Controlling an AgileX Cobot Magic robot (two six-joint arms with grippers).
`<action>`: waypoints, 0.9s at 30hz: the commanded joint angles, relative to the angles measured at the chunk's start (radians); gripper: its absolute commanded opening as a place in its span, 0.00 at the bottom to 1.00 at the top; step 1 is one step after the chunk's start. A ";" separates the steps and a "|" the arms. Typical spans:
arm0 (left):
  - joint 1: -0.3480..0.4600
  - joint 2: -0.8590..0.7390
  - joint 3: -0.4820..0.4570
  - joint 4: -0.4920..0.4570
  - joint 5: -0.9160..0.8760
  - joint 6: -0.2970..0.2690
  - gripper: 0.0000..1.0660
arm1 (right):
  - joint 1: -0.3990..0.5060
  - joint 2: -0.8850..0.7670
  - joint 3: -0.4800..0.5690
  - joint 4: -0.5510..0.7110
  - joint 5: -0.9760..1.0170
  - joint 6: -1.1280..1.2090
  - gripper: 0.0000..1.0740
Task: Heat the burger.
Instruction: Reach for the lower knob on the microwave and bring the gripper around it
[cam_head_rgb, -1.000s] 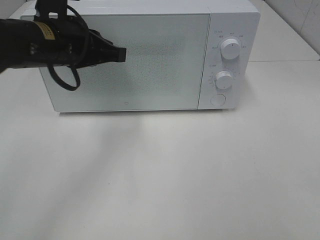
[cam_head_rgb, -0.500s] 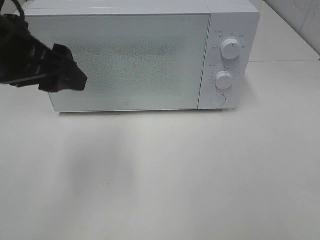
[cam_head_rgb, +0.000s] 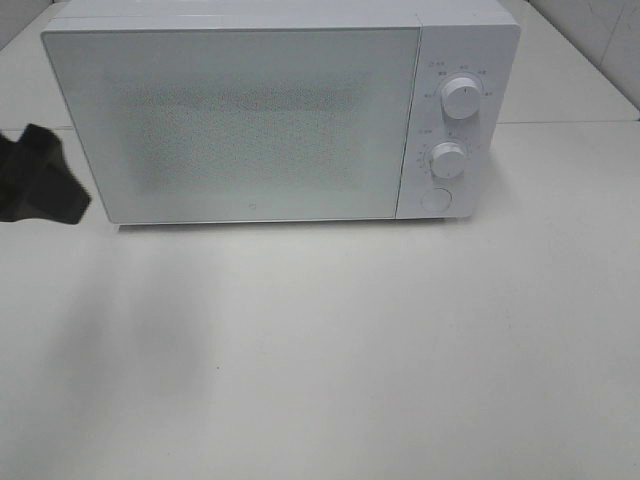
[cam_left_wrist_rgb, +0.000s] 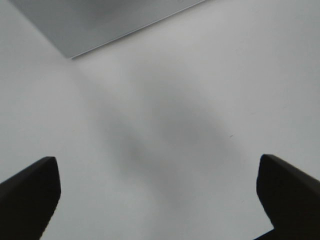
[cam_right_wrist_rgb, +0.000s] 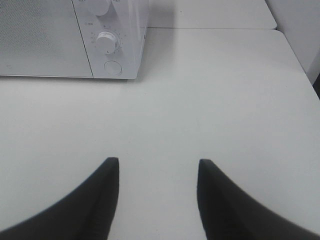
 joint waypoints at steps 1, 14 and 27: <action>0.134 -0.005 0.002 -0.026 0.116 0.130 0.98 | -0.002 -0.030 0.002 -0.002 -0.009 -0.009 0.44; 0.432 -0.176 0.113 -0.123 0.390 0.197 0.98 | -0.002 -0.030 0.002 -0.002 -0.009 -0.009 0.44; 0.437 -0.697 0.352 -0.117 0.291 0.114 0.98 | -0.002 -0.030 0.002 -0.002 -0.009 -0.009 0.44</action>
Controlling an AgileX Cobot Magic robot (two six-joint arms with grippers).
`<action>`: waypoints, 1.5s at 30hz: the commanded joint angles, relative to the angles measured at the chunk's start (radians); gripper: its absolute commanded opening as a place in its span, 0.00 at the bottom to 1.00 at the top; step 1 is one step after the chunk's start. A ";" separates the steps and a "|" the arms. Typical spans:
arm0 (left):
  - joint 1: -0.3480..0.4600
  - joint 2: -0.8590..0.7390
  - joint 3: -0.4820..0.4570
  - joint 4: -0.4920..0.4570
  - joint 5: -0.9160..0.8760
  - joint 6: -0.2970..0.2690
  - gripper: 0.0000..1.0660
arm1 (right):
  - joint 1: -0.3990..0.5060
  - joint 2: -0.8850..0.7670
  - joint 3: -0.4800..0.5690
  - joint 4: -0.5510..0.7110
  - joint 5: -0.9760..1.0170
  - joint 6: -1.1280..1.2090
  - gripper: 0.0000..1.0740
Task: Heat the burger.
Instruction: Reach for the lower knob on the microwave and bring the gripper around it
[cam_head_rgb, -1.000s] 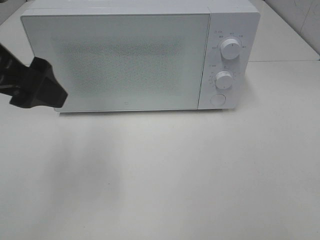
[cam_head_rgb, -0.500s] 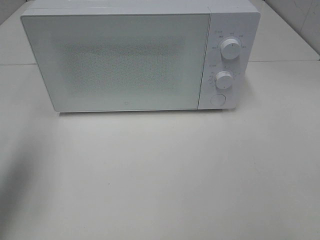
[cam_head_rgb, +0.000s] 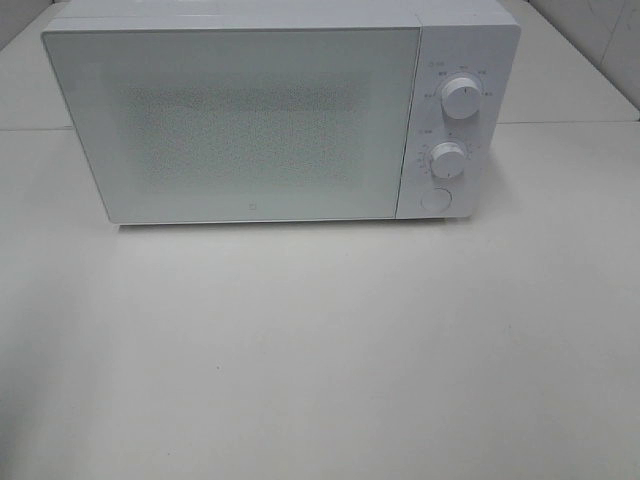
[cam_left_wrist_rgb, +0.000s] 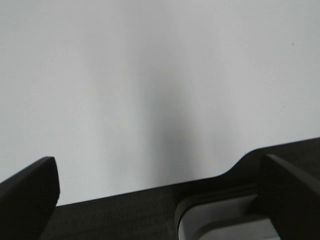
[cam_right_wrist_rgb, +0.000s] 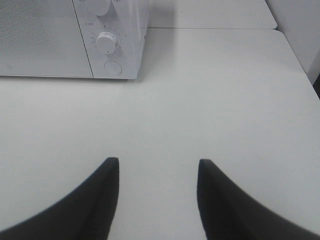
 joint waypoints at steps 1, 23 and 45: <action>0.003 -0.218 0.049 0.009 -0.008 -0.038 0.98 | -0.002 -0.030 0.002 -0.002 -0.009 -0.009 0.44; 0.003 -0.683 0.116 0.070 -0.077 -0.129 0.98 | -0.002 -0.030 0.002 -0.002 -0.009 -0.009 0.44; 0.001 -0.688 0.114 0.079 -0.082 -0.159 0.98 | -0.002 -0.030 0.002 -0.002 -0.009 -0.009 0.44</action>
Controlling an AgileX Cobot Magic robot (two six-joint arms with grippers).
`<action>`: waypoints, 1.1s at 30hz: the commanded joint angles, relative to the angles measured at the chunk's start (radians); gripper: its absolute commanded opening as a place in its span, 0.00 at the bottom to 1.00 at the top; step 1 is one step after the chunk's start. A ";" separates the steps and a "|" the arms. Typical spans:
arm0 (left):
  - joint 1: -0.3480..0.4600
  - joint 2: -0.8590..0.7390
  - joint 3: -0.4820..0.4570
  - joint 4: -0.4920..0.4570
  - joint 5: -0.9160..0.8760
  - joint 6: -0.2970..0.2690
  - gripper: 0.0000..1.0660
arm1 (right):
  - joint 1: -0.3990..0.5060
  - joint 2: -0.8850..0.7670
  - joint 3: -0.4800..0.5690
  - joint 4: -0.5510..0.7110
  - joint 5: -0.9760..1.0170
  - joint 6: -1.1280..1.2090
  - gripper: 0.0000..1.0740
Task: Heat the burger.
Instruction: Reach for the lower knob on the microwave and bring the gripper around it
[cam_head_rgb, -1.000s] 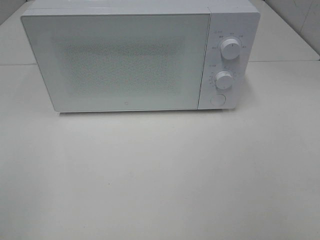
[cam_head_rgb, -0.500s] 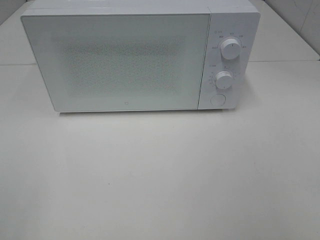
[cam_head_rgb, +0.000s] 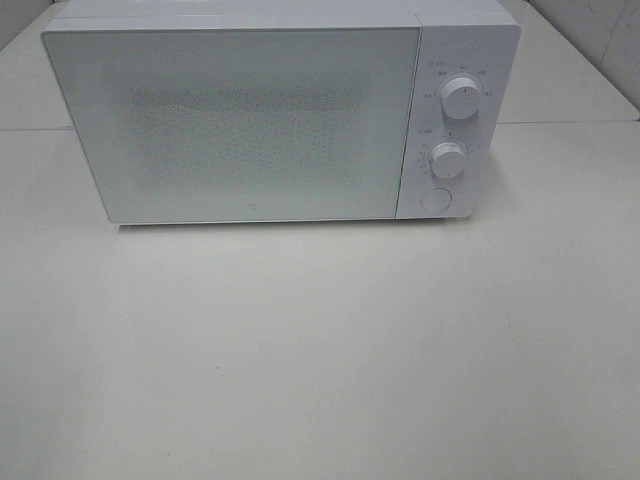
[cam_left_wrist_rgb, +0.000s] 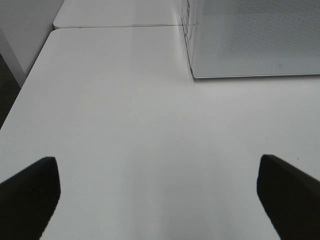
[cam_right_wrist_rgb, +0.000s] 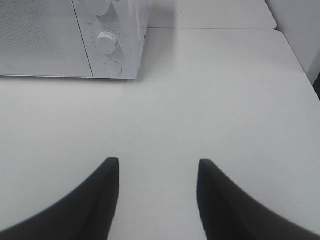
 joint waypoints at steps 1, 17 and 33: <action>0.001 -0.029 0.001 0.000 -0.015 -0.006 0.98 | -0.002 -0.030 0.002 -0.002 -0.009 -0.009 0.44; 0.001 -0.017 0.001 0.000 -0.015 -0.006 0.98 | -0.002 -0.030 0.002 -0.002 -0.010 -0.009 0.44; 0.001 -0.017 0.001 0.000 -0.015 -0.006 0.97 | -0.002 -0.030 -0.015 -0.011 -0.035 -0.036 0.76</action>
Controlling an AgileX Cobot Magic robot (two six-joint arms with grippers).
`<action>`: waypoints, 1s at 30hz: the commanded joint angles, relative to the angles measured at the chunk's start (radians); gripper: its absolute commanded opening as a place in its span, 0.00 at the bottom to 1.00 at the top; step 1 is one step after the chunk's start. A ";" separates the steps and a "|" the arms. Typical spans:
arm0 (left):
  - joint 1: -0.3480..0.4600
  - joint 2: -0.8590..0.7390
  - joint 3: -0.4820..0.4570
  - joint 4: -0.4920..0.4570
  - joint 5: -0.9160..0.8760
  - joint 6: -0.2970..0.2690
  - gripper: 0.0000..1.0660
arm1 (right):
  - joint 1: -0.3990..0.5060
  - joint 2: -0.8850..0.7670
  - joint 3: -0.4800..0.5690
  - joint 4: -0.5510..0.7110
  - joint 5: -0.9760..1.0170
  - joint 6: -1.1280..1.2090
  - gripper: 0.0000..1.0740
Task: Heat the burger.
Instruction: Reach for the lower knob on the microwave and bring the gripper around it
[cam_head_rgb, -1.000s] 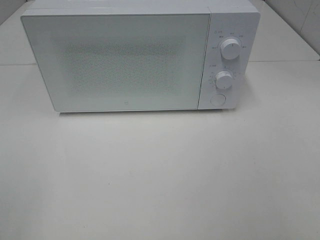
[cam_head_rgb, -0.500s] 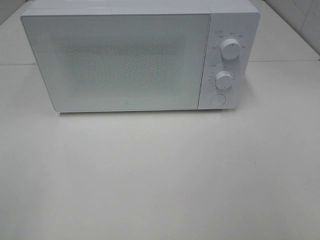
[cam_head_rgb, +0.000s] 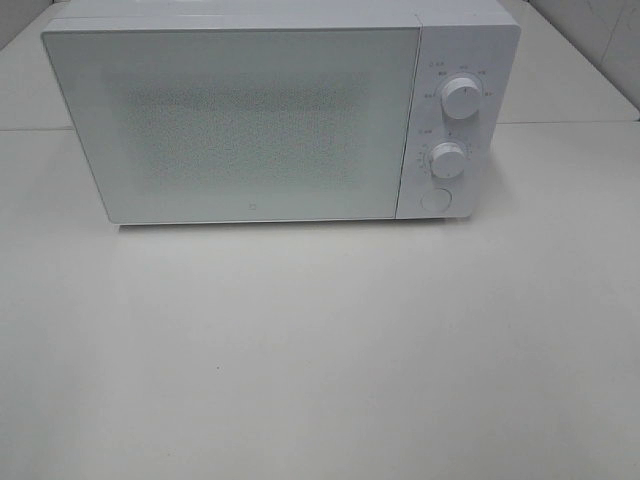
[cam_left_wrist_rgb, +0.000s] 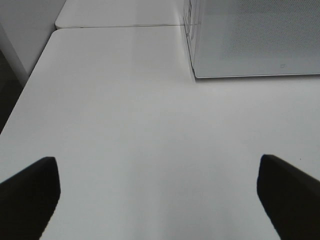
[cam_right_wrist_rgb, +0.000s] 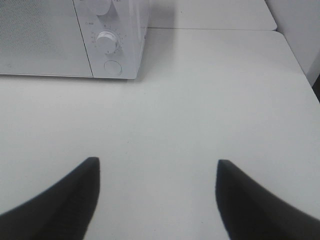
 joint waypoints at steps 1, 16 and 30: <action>0.001 -0.017 0.001 -0.006 -0.015 -0.004 0.97 | -0.002 -0.025 -0.028 -0.041 -0.098 -0.029 0.86; 0.001 -0.017 0.001 -0.006 -0.015 -0.004 0.97 | -0.002 0.479 0.017 -0.185 -0.961 0.000 0.86; 0.001 -0.017 0.001 -0.006 -0.015 -0.004 0.97 | -0.002 0.892 0.213 -0.123 -1.592 -0.006 0.82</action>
